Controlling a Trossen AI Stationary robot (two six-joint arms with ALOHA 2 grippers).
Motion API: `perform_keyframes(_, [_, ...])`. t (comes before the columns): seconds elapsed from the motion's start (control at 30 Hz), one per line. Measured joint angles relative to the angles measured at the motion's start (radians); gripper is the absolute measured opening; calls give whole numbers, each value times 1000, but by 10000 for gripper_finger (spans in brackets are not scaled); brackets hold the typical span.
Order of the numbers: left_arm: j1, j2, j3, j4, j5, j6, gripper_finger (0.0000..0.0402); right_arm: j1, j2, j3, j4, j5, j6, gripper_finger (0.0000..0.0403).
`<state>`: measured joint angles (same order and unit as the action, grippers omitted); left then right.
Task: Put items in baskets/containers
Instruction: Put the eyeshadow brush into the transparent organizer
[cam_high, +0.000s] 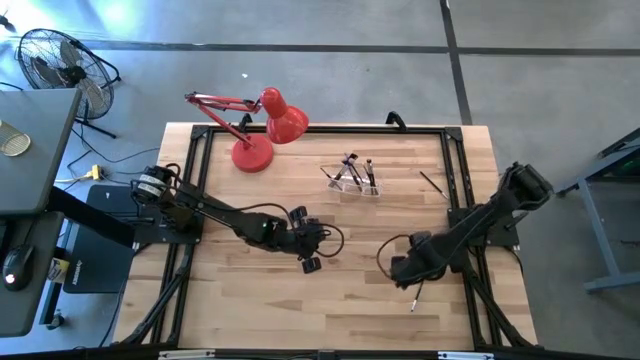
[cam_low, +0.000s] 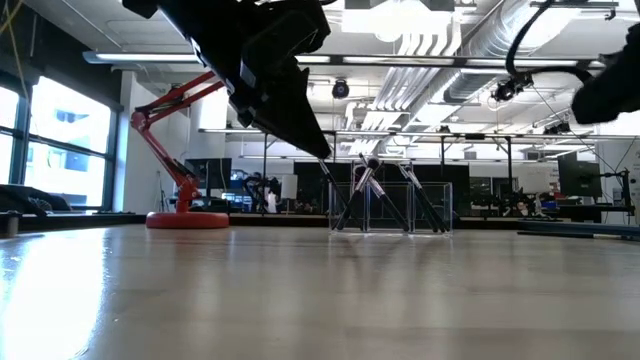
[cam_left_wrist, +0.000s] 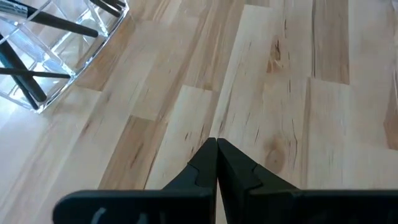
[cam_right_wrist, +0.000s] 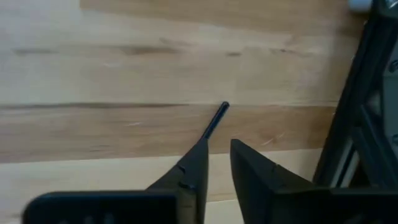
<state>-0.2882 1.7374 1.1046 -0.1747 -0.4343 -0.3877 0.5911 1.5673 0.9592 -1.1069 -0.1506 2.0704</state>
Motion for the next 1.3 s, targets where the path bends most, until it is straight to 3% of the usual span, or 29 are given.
perform_keyframes(0.33, [0, 0, 0, -1, 45, 16, 1, 6, 124, 0, 178, -48, -9, 121])
perform_keyframes(0.7, [0, 0, 0, -44, 66, 43, 1, 69, 128, 0, 200, -117, 65, 113])
perform_keyframes(0.87, [0, 0, 0, -46, 66, 51, 1, 109, 128, -4, 233, -66, 117, 113])
perform_keyframes(1.07, [0, 0, 0, -46, 62, 77, 1, 103, 118, -142, 479, -78, 140, 112])
perform_keyframes(1.17, [0, 0, 0, -46, 62, 77, 1, 101, 110, -188, 538, -77, 107, 100])
perform_keyframes(1.3, [0, 0, 0, -54, 61, 77, 1, 78, 113, -180, 518, -39, -86, 40])
